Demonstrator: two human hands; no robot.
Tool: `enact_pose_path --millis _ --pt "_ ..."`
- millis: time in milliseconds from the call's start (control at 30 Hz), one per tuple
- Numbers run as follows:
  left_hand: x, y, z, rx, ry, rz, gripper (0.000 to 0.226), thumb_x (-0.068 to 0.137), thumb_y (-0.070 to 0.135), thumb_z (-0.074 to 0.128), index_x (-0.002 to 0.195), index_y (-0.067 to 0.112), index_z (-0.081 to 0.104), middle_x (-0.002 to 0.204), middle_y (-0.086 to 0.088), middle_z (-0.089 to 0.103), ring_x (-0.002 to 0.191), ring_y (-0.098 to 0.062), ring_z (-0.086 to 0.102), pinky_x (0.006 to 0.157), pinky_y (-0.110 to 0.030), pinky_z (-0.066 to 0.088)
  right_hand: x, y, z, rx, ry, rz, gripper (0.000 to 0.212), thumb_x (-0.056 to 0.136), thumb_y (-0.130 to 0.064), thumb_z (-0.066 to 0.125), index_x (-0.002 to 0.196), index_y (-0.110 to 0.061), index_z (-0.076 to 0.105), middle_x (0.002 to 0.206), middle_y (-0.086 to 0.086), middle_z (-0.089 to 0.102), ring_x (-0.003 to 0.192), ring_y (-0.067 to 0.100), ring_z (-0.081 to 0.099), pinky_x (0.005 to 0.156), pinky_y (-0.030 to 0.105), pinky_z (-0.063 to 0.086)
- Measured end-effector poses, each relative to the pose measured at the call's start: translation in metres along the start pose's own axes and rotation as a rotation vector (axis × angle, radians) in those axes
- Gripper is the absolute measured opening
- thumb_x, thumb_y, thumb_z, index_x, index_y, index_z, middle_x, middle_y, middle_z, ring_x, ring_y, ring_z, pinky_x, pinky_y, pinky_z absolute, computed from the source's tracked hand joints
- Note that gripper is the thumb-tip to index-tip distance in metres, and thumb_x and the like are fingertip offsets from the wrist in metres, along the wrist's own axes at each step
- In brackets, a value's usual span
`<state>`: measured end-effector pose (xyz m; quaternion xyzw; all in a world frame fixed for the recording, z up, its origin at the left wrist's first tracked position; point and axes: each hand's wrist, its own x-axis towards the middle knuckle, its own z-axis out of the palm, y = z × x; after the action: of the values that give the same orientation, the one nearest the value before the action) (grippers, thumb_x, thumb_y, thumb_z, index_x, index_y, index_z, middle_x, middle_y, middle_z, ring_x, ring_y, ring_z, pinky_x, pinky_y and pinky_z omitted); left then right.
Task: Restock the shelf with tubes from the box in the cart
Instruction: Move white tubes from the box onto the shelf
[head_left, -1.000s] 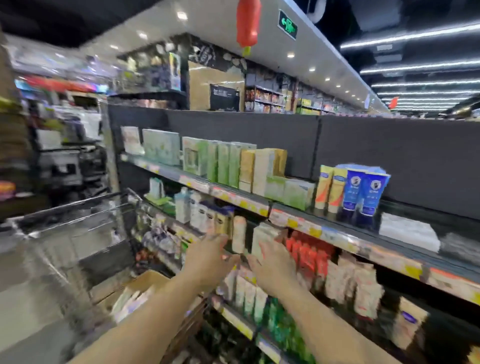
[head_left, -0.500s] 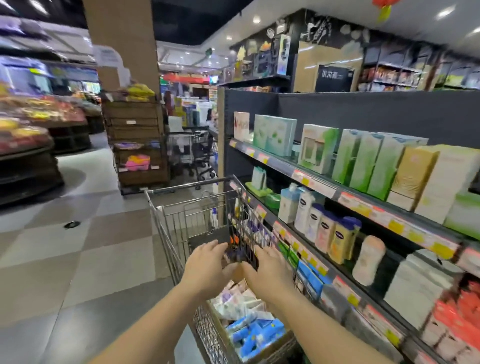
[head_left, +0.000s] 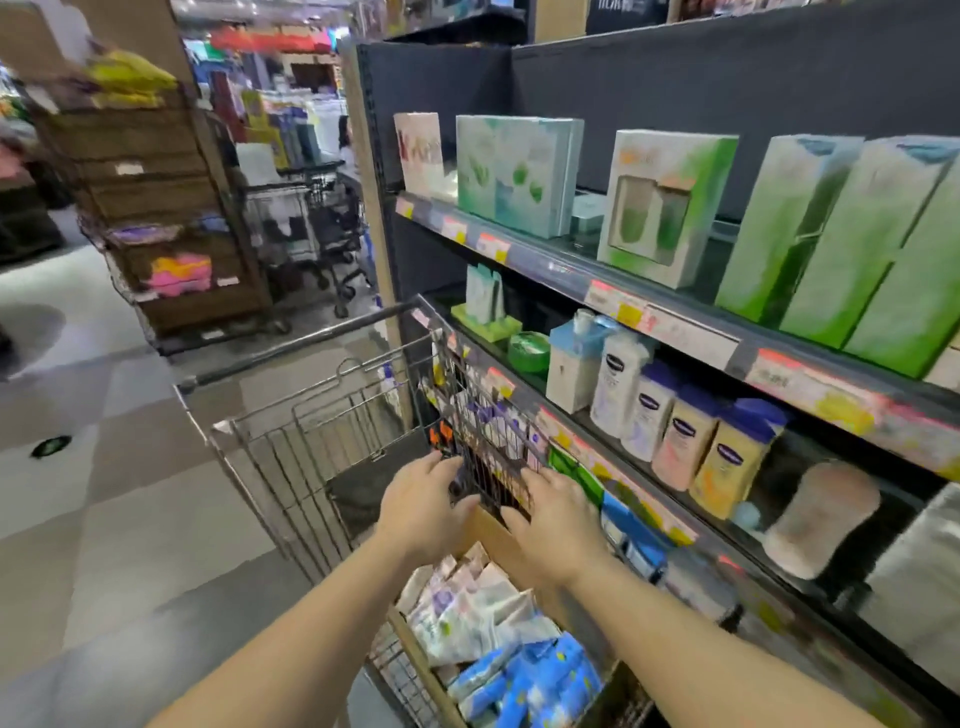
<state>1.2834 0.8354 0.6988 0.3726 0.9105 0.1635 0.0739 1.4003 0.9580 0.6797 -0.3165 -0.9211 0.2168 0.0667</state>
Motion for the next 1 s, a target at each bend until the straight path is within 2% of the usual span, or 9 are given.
enact_pose_path --millis 233,467,567,700,800,833,933,1000 --pt "0.106 -0.043 0.044 -0.047 -0.14 0.187 0.063 0.094 0.05 0.05 0.149 0.024 0.033 0.155 -0.001 0.032 0.143 -0.022 0.025 0.117 -0.036 0.02 0.064 0.02 0.05 0.026 -0.059 0.239 0.062 0.095 -0.046 0.048 0.15 -0.026 0.026 0.157 0.004 0.025 0.146 0.024 0.016 0.118 0.042 0.017" --pt "0.186 -0.106 0.092 -0.022 -0.384 0.312 0.062 0.091 0.042 0.06 0.145 0.02 0.041 0.144 -0.002 0.047 0.133 -0.022 0.043 0.109 -0.031 0.032 0.095 0.015 0.116 0.13 -0.115 0.561 0.066 0.096 -0.042 0.051 0.152 -0.026 0.02 0.157 0.002 0.025 0.144 0.024 0.018 0.116 0.043 0.023" --pt "0.205 -0.124 0.122 0.023 -0.521 0.347 0.061 0.092 0.037 0.06 0.146 0.02 0.038 0.145 -0.003 0.046 0.133 -0.023 0.042 0.107 -0.03 0.032 0.1 0.021 0.144 0.153 -0.108 0.651 0.066 0.095 -0.041 0.053 0.151 -0.022 0.025 0.152 0.005 0.033 0.14 0.026 0.026 0.114 0.037 0.024" --pt "0.212 -0.147 0.159 0.005 -0.645 0.332 0.05 0.087 0.021 0.064 0.135 0.016 0.051 0.13 -0.008 0.058 0.119 -0.029 0.054 0.093 -0.034 0.041 0.095 0.026 0.179 0.169 -0.155 0.764 0.062 0.093 -0.035 0.055 0.149 -0.022 0.03 0.147 0.006 0.039 0.134 0.029 0.033 0.107 0.034 0.028" --pt "0.213 -0.169 0.191 0.031 -0.751 0.265 0.034 0.085 0.026 0.063 0.117 0.02 0.056 0.113 -0.004 0.064 0.105 -0.03 0.062 0.08 -0.038 0.051 0.088 0.032 0.2 0.178 -0.164 0.807 0.061 0.091 -0.031 0.058 0.146 -0.019 0.035 0.143 0.007 0.043 0.132 0.028 0.037 0.106 0.032 0.029" --pt "0.213 -0.176 0.201 0.045 -0.778 0.264 0.034 0.083 0.029 0.064 0.116 0.022 0.055 0.115 -0.004 0.064 0.107 -0.029 0.062 0.082 -0.038 0.052 0.085 0.034 0.206 0.192 -0.172 0.828 0.061 0.091 -0.031 0.058 0.147 -0.019 0.035 0.143 0.006 0.044 0.132 0.028 0.037 0.107 0.033 0.029" --pt "0.209 -0.186 0.218 0.111 -0.842 0.289 0.055 0.089 0.027 0.063 0.139 0.019 0.045 0.137 -0.006 0.052 0.124 -0.027 0.051 0.1 -0.035 0.043 0.075 0.037 0.225 0.228 -0.21 0.872 0.06 0.093 -0.035 0.056 0.147 -0.021 0.034 0.147 0.005 0.04 0.135 0.027 0.034 0.107 0.035 0.031" --pt "0.21 -0.189 0.222 0.159 -0.87 0.278 0.058 0.091 0.024 0.06 0.145 0.019 0.038 0.141 -0.007 0.049 0.126 -0.027 0.049 0.102 -0.035 0.041 0.07 0.037 0.235 0.231 -0.22 0.882 0.059 0.094 -0.037 0.056 0.146 -0.021 0.035 0.147 0.004 0.04 0.134 0.027 0.035 0.108 0.036 0.031"
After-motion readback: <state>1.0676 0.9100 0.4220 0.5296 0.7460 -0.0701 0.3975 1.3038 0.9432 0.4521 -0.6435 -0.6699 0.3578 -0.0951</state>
